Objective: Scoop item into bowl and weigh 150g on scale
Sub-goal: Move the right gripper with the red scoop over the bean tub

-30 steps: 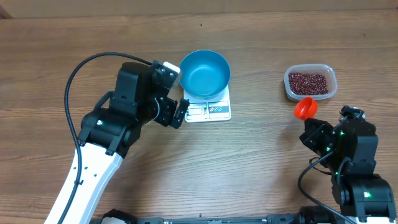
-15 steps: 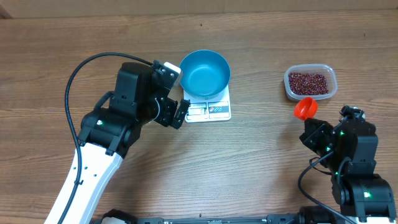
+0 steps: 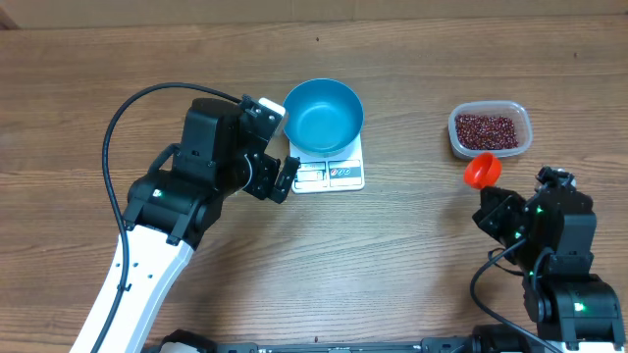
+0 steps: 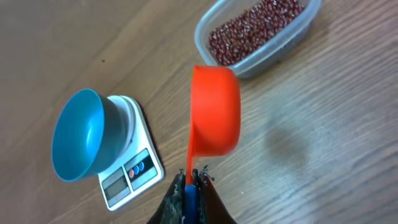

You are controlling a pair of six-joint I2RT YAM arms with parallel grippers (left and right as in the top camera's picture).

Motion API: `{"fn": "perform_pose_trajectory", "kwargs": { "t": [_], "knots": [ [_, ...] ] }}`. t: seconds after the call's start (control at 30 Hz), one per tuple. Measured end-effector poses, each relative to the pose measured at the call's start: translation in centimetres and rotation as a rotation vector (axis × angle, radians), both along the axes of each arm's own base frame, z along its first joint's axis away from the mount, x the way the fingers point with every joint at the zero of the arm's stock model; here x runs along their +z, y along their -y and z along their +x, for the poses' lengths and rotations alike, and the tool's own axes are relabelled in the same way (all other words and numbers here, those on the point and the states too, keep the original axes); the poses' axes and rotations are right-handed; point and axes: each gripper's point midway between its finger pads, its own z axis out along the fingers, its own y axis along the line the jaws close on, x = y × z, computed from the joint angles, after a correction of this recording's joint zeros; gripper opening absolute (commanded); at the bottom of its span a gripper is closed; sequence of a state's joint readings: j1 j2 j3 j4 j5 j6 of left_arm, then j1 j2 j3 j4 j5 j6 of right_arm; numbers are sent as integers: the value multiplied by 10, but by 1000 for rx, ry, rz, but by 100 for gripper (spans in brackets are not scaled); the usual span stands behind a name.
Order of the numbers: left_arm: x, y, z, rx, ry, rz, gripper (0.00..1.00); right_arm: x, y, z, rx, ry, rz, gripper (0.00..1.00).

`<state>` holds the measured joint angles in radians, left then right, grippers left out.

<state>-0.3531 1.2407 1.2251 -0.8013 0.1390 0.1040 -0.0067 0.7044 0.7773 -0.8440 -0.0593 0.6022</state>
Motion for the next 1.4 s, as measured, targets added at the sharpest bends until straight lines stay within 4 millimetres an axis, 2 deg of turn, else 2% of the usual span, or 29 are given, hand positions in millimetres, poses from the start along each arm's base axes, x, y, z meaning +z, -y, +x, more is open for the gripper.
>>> {"fn": "perform_pose_trajectory", "kwargs": {
  "t": [0.27,0.57,0.83,0.93,1.07,1.2,1.4],
  "knots": [
    [0,0,0,0,0,0,100,-9,0,-8,0,-50,1,4],
    [0,0,0,0,0,0,99,-12,0,-8,0,-66,0,4],
    [0,0,0,0,-2,0,99,-37,0,-4,6,-211,-5,4],
    [-1,0,-1,0,-4,1,100,-29,0,2,26,-235,-22,4],
    [-1,0,-1,0,-4,1,100,-1,0,12,84,-241,-74,4],
    [-1,0,-1,0,-4,1,99,15,4,18,144,-266,-151,4],
    [-1,0,-1,0,-4,1,99,36,34,30,78,-241,-290,4]
  ]
}}
